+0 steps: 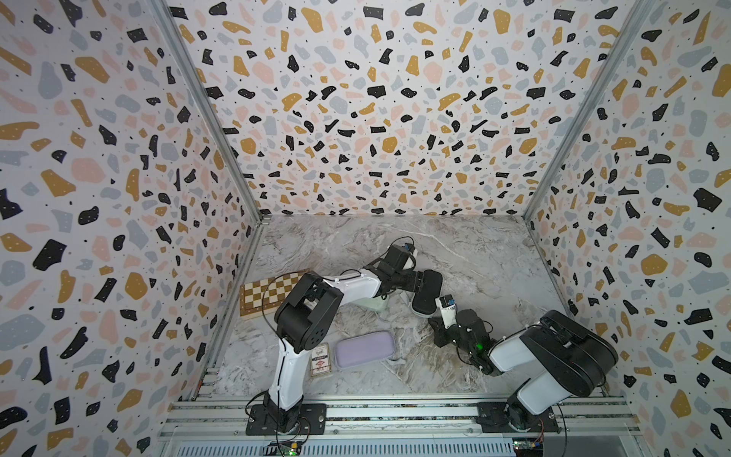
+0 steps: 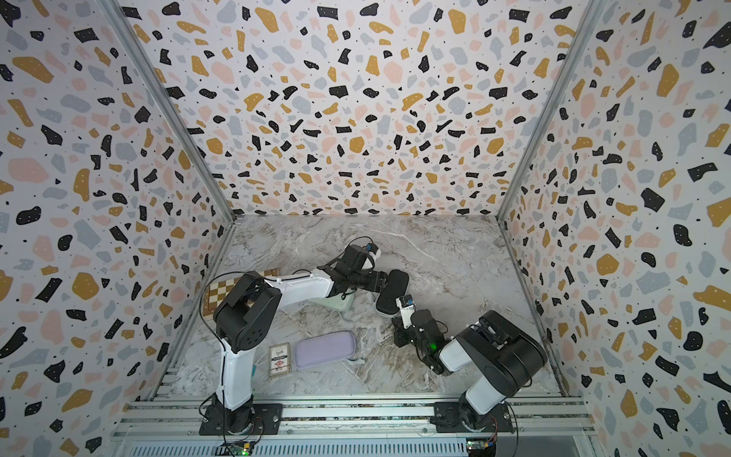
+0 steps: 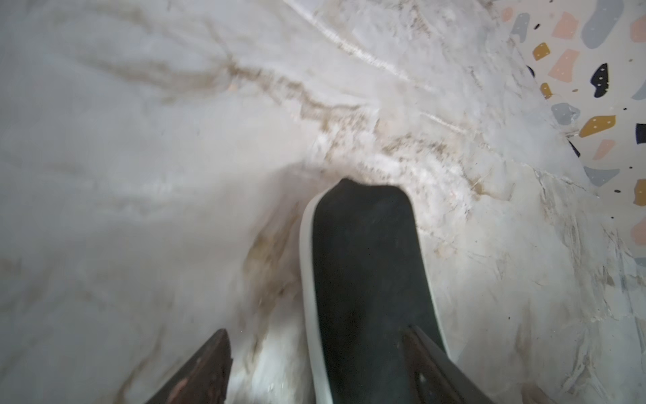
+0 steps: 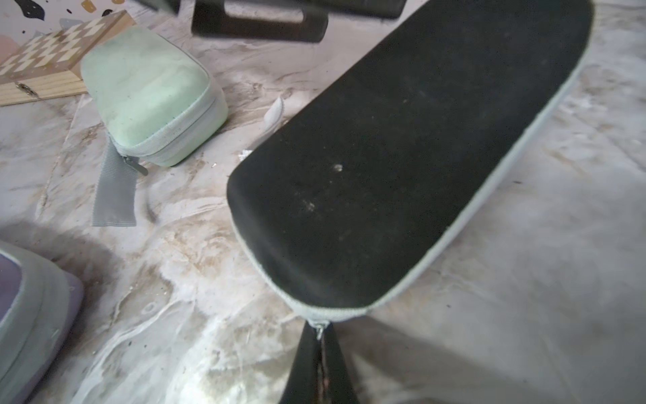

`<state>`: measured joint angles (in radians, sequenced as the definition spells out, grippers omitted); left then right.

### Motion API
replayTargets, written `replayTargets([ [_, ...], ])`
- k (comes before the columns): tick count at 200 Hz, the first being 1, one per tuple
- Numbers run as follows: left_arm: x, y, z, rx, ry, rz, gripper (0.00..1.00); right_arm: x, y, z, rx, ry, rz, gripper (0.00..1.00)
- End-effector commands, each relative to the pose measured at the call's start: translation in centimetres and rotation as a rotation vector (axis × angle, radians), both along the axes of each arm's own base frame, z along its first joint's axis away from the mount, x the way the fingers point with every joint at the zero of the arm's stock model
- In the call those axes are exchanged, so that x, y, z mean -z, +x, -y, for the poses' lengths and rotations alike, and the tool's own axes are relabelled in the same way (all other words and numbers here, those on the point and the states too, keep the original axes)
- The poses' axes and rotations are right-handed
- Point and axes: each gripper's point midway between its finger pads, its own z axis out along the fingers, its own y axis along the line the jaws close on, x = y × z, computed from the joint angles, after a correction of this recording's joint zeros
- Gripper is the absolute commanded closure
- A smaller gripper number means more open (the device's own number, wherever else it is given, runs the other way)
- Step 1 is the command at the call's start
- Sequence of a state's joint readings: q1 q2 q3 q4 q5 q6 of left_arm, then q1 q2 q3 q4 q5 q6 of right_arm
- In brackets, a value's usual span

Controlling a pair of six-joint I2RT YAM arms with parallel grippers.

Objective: Put umbrellas into zippered umbrella sleeves
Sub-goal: Zip the zipper on the umbrella sleeve.

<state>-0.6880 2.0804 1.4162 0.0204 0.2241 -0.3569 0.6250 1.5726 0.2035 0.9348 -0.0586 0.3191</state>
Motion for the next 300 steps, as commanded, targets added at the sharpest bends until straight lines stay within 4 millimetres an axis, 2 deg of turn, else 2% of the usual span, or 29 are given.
replayTargets([
  [1,0.5,1.4,1.3,0.107,0.042,0.034,0.23,0.5,-0.1,1.5,0.052,-0.017,-0.027,1.0],
  [18,0.8,1.9,3.0,0.174,0.02,0.032,0.23,0.6,-0.2,1.9,0.066,-0.021,-0.027,1.0],
  [37,1.9,2.3,4.3,0.23,0.02,0.003,0.24,0.4,-0.2,1.8,0.059,-0.015,-0.025,1.0],
  [49,2.8,2.9,4.5,0.232,0.034,-0.003,0.25,0.3,-0.2,1.8,0.056,-0.01,-0.023,1.0],
  [67,4.6,2.7,4.2,0.236,0.084,-0.051,0.26,0.3,-0.3,1.8,0.052,-0.005,-0.024,1.0],
  [88,5.5,2.0,4.4,0.255,0.08,-0.084,0.32,0.3,-0.2,1.8,0.054,-0.003,-0.024,1.0],
  [115,6.3,2.1,3.2,0.199,0.115,-0.088,0.47,0.3,-0.4,1.7,0.047,0.002,-0.029,1.0],
  [142,7.3,2.8,1.6,0.1,0.178,-0.093,0.52,-0.2,-1.0,1.4,0.033,0.02,-0.024,1.0],
  [190,8.5,3.0,0.5,0.016,0.213,-0.127,0.71,-0.1,-2.2,0.1,0.0,-0.004,-0.032,1.0],
  [210,8.5,3.3,-0.7,-0.055,0.243,-0.123,0.76,-0.1,-2.0,-0.4,-0.002,0.006,-0.043,1.0],
  [239,8.6,3.0,-1.8,-0.115,0.254,-0.138,0.81,-0.9,-1.8,-2.2,-0.037,0.027,-0.034,1.0],
  [264,8.4,2.8,-2.1,-0.146,0.238,-0.147,0.87,-1.5,-1.9,-3.8,-0.069,0.041,-0.027,1.0],
  [300,7.6,3.0,-2.6,-0.189,0.21,-0.146,0.94,-1.2,-1.3,-4.9,-0.079,0.047,-0.033,1.0],
])
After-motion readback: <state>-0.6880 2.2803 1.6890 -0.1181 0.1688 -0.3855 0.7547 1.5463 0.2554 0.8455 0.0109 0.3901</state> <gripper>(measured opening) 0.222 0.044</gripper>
